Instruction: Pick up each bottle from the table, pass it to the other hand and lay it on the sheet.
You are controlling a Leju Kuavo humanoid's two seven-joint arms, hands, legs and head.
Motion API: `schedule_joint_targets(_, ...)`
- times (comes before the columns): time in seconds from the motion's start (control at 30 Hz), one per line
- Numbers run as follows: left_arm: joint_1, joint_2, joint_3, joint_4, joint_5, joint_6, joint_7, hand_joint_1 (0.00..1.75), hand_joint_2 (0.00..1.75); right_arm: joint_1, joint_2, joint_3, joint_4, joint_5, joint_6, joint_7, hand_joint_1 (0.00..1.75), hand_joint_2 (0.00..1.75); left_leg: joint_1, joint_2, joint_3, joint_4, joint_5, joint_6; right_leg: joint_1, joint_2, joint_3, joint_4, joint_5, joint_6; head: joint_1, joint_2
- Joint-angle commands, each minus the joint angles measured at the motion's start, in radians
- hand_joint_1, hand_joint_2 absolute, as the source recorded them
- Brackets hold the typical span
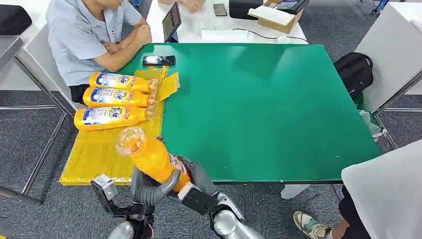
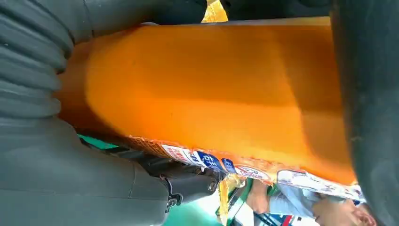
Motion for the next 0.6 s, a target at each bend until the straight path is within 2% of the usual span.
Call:
schedule_joint_targets(0.03, -0.046, 0.023, -0.040, 0.066, 0.080, -0.072, 0.048, 1.75, 1.75, -0.028, -0.002, 0.061, 0.054, -0.011, -0.019, -0.003, 0.00, 1.75, 0.000, 0.000, 0.006, -0.001, -0.002, -0.001, 0.001, -0.002, 0.006, -0.001, -0.003, -0.002, 0.000, 0.000)
schedule_joint_targets(0.07, -0.045, 0.022, -0.035, 0.067, 0.088, -0.072, 0.052, 1.75, 1.75, -0.024, 0.004, 0.055, 0.053, -0.018, -0.029, -0.003, 0.00, 1.75, 0.001, 0.000, 0.007, -0.002, -0.002, -0.002, 0.001, -0.002, 0.007, -0.001, -0.003, -0.003, 0.000, 0.000)
schedule_joint_targets(0.1, -0.045, 0.019, -0.028, 0.068, 0.095, -0.068, 0.057, 1.75, 1.75, -0.020, 0.007, 0.051, 0.048, -0.017, -0.044, -0.008, 0.00, 0.00, 0.000, 0.001, 0.004, -0.001, -0.001, -0.001, 0.001, 0.000, 0.004, -0.001, -0.001, -0.002, 0.000, 0.000)
schedule_joint_targets(0.23, -0.040, -0.001, 0.026, 0.065, 0.082, 0.005, 0.052, 1.75, 1.75, -0.013, 0.009, 0.060, 0.050, -0.024, -0.078, -0.009, 0.00, 0.00, 0.000, 0.001, 0.006, -0.001, -0.002, -0.001, 0.001, -0.001, 0.006, -0.001, -0.003, -0.002, 0.000, 0.000)
schedule_joint_targets(0.3, -0.045, -0.003, 0.054, 0.063, 0.000, 0.119, 0.038, 1.75, 1.75, -0.006, 0.005, 0.068, 0.049, -0.014, -0.115, -0.025, 0.00, 0.00, 0.000, 0.001, 0.005, -0.001, -0.002, -0.001, 0.001, -0.001, 0.005, -0.001, -0.002, -0.002, 0.000, 0.000)
schedule_joint_targets(0.37, -0.067, 0.010, 0.101, 0.082, -0.075, 0.227, 0.017, 1.75, 1.75, 0.003, 0.001, 0.077, 0.044, -0.014, -0.143, -0.045, 0.00, 0.00, 0.001, 0.002, 0.007, -0.001, -0.003, -0.002, 0.001, -0.001, 0.008, -0.001, -0.002, -0.003, 0.000, 0.000)
schedule_joint_targets(0.43, -0.080, 0.026, 0.132, 0.094, -0.087, 0.243, 0.007, 1.75, 1.75, 0.007, -0.001, 0.084, 0.038, -0.014, -0.151, -0.051, 0.00, 0.00, 0.001, 0.000, 0.005, -0.002, -0.001, -0.001, 0.001, -0.002, 0.006, -0.001, -0.002, -0.002, 0.000, 0.000)
schedule_joint_targets(0.5, -0.095, 0.037, 0.195, 0.106, -0.175, 0.340, -0.033, 1.75, 1.75, 0.015, -0.006, 0.098, 0.024, -0.014, -0.167, -0.068, 0.00, 0.00, 0.001, 0.000, 0.009, -0.002, -0.002, -0.002, 0.002, -0.003, 0.009, -0.002, -0.003, -0.004, 0.000, 0.000)
schedule_joint_targets(0.53, -0.103, 0.045, 0.215, 0.112, -0.252, 0.396, -0.051, 1.75, 1.75, 0.017, -0.009, 0.105, 0.017, -0.014, -0.175, -0.069, 0.00, 0.00, 0.001, 0.002, 0.004, -0.002, -0.001, -0.001, 0.001, 0.000, 0.004, -0.001, -0.001, -0.002, 0.000, 0.000)
schedule_joint_targets(0.57, -0.118, 0.063, 0.228, 0.142, -0.409, 0.503, -0.060, 1.75, 1.75, 0.021, -0.014, 0.114, -0.002, -0.020, -0.185, -0.069, 0.00, 0.00, 0.001, 0.002, 0.007, -0.002, -0.001, -0.002, 0.001, 0.000, 0.006, -0.002, -0.001, -0.003, 0.000, 0.000)
schedule_joint_targets(0.6, -0.120, 0.058, 0.257, 0.139, -0.423, 0.484, -0.054, 1.75, 1.75, 0.018, -0.016, 0.122, 0.000, -0.027, -0.190, -0.069, 0.00, 0.00, 0.001, 0.000, 0.004, -0.002, 0.000, -0.001, 0.001, -0.001, 0.004, -0.001, -0.001, -0.002, 0.000, 0.000)
